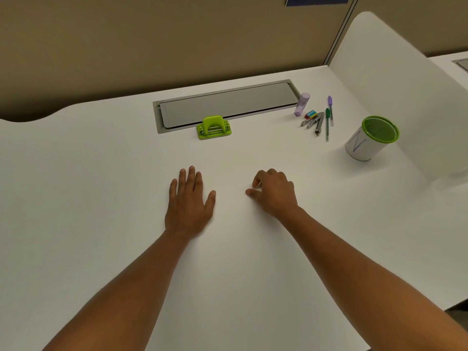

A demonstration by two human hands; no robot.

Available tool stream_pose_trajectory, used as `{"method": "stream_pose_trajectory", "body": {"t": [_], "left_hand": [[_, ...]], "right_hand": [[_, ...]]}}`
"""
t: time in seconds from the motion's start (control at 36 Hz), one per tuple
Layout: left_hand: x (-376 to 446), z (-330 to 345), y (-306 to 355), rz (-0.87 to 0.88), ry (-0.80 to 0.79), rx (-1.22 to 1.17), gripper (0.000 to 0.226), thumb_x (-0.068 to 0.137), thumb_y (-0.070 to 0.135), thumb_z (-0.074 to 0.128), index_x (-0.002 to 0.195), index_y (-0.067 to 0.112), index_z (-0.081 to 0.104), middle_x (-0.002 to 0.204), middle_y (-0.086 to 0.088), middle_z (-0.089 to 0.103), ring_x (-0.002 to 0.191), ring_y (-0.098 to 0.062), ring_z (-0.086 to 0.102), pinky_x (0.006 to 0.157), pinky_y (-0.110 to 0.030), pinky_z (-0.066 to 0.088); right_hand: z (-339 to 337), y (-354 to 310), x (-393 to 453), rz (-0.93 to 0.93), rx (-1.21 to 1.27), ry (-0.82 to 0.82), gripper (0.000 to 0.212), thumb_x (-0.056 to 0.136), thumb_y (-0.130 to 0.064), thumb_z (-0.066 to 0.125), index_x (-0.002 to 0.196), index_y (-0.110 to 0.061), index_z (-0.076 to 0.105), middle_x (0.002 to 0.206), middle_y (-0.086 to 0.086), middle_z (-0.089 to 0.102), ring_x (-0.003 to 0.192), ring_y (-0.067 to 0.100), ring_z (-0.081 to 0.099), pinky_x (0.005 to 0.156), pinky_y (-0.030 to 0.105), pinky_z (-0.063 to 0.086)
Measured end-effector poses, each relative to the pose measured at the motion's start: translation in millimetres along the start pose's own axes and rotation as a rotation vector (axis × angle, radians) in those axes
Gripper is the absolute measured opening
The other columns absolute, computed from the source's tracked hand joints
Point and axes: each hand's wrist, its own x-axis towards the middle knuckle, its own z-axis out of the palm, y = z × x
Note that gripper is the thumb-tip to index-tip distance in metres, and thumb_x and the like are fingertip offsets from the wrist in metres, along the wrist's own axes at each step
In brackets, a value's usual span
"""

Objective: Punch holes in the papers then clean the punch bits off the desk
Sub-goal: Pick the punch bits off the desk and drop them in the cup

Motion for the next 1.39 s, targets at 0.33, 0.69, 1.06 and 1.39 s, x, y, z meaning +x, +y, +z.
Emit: {"method": "stream_pose_trajectory", "body": {"t": [0.33, 0.69, 1.06, 1.39], "left_hand": [[-2, 0, 0, -0.004, 0.010, 0.004, 0.074, 0.097, 0.055, 0.014, 0.155, 0.010, 0.022, 0.165, -0.006, 0.010, 0.152, -0.023, 0.002, 0.123, -0.044, 0.006], [-1, 5, -4, -0.009, 0.045, 0.007, 0.075, 0.095, 0.057, 0.017, 0.152, 0.010, 0.028, 0.164, -0.006, 0.015, 0.152, -0.022, 0.006, 0.123, -0.044, 0.008], [1, 4, 2, -0.007, 0.040, 0.002, 0.075, 0.095, 0.057, 0.017, 0.153, 0.010, 0.028, 0.164, -0.005, 0.015, 0.152, -0.022, 0.006, 0.123, -0.043, 0.007], [0, 4, 2, -0.008, 0.028, 0.021, 0.075, 0.096, 0.058, 0.013, 0.154, 0.011, 0.024, 0.165, -0.004, 0.011, 0.152, -0.021, 0.002, 0.123, -0.043, 0.007]], "right_hand": [[-49, 40, 20, 0.185, 0.475, 0.039, 0.023, 0.092, -0.030, 0.058, 0.090, -0.013, 0.074, 0.096, 0.001, 0.073, 0.095, 0.021, 0.065, 0.086, 0.035, 0.050], [-192, 144, 60, 0.361, 0.277, 0.587, 0.030, 0.089, -0.029, 0.052, 0.093, -0.006, 0.072, 0.097, 0.011, 0.072, 0.094, 0.028, 0.064, 0.083, 0.036, 0.051], [-199, 174, 70, 0.460, -0.119, 0.429, 0.030, 0.085, -0.010, 0.050, 0.111, -0.016, 0.065, 0.111, 0.018, 0.063, 0.103, 0.041, 0.058, 0.083, 0.040, 0.048], [-71, 46, 25, -0.222, 0.094, -0.016, 0.009, 0.085, -0.023, 0.065, 0.089, -0.020, 0.073, 0.088, -0.001, 0.073, 0.080, 0.019, 0.066, 0.076, 0.031, 0.051]]}}
